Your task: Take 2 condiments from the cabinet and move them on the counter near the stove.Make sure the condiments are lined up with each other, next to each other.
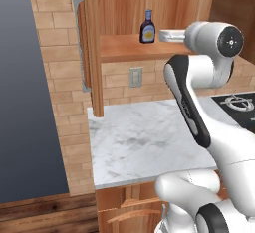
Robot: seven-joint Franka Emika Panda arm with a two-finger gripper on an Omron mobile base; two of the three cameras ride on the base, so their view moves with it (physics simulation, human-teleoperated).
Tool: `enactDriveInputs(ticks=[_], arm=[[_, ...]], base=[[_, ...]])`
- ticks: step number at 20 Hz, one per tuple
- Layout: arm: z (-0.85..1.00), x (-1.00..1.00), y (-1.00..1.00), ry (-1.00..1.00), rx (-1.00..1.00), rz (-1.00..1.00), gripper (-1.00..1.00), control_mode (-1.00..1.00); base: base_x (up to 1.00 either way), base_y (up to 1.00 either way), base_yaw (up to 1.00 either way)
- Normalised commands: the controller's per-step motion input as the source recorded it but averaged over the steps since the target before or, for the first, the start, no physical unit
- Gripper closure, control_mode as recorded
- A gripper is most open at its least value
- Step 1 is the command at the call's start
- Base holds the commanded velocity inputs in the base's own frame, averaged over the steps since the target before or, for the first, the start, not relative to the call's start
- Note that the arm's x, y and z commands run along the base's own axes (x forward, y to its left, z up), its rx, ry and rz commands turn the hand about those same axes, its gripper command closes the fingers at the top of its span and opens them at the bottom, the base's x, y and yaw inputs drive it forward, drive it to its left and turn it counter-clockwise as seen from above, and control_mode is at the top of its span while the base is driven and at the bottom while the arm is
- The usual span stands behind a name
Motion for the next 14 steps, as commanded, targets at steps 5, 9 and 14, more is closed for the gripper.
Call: enactDriveInputs(ticks=[5,9,14], arm=[[0.06,0.29,0.06,-0.05,0.03,0.00,-1.00,-1.00],[0.00,0.28,0.04,-0.03,0.00,0.01,-1.00,-1.00],[0.00,0.25,0.00,-0.09,0.00,0.03,-1.00,-1.00]], base=[[0.00,0.00,0.00],[0.00,0.00,0.00],[0.00,0.00,0.00]])
